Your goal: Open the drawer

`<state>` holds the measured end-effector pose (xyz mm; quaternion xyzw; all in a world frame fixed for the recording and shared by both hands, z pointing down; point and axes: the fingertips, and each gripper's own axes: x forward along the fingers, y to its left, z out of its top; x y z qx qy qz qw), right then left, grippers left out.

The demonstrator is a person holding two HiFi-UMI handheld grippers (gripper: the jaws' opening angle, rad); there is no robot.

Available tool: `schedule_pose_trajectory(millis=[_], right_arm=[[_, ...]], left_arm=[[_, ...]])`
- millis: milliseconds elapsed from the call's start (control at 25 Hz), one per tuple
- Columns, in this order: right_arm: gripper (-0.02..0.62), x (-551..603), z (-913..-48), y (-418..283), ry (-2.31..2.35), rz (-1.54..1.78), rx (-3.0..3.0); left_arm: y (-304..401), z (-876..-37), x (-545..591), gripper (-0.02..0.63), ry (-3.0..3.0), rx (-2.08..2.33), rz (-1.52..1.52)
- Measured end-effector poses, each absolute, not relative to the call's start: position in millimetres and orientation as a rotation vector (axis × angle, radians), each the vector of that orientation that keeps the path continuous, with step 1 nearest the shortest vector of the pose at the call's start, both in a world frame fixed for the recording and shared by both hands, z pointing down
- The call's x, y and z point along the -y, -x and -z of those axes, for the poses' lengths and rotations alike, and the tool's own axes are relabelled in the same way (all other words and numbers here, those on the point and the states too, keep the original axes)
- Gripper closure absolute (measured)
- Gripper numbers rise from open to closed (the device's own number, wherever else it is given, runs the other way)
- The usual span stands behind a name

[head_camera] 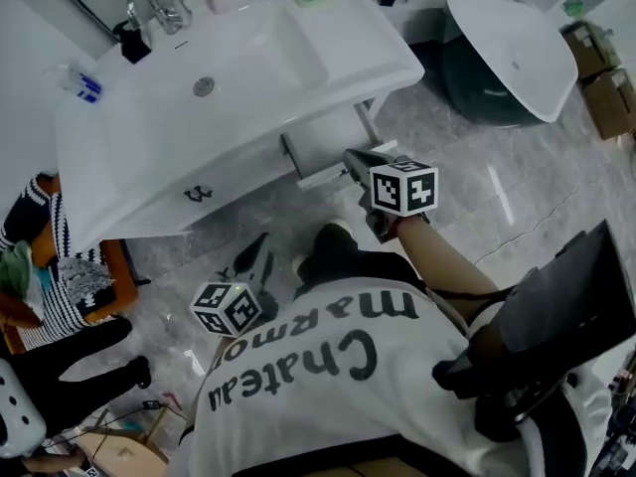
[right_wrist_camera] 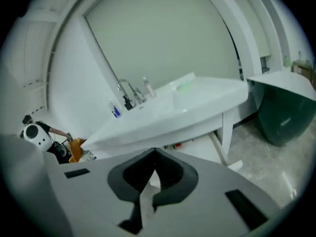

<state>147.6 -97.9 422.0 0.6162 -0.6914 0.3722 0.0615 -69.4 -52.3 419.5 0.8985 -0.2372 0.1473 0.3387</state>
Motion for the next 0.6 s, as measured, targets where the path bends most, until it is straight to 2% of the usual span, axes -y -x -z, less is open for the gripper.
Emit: schedule_pose_trajectory(millis=[280, 600], right_arm=[[0.584, 107, -313, -161, -1.9, -0.795, 2.302], [0.584, 92, -297, -156, -1.799, -0.675, 2.342]], left_arm=[[65, -355, 58, 0.607, -2.432, 0.675, -0.232], [57, -317, 38, 0.607, -2.494, 0.718, -0.149]])
